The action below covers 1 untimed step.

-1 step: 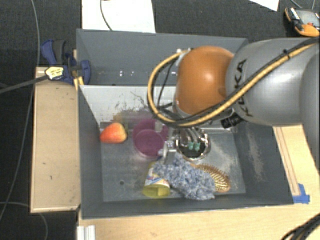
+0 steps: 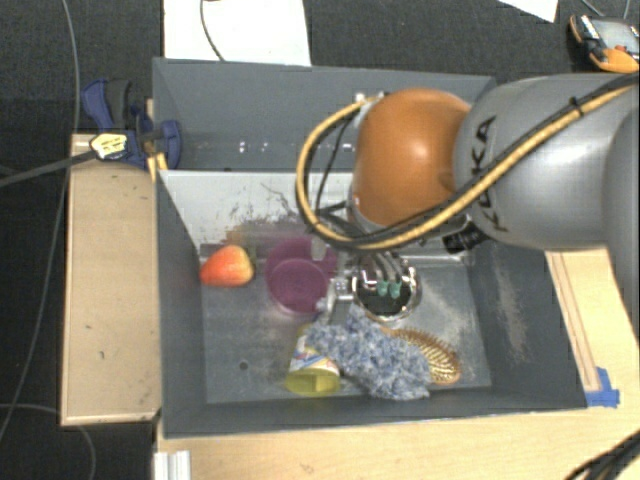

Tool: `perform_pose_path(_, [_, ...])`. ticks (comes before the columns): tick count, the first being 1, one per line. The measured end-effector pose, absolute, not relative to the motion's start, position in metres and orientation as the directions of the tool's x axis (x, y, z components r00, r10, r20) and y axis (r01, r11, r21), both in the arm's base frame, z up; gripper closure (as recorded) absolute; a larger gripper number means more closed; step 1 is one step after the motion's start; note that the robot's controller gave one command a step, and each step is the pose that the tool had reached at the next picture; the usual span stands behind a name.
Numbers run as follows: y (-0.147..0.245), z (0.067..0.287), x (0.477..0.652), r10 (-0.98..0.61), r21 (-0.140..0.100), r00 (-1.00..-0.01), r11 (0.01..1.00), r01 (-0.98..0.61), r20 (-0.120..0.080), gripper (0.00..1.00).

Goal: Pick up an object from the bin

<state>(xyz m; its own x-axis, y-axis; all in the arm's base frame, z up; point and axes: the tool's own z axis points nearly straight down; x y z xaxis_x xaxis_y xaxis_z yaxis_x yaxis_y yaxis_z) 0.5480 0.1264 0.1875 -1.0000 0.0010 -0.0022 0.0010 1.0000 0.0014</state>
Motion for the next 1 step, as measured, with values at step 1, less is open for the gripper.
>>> perform_pose_path(1, [0.125,0.0703,0.5862,0.107,0.003,-0.994,0.994,0.107,0.001,0.0])
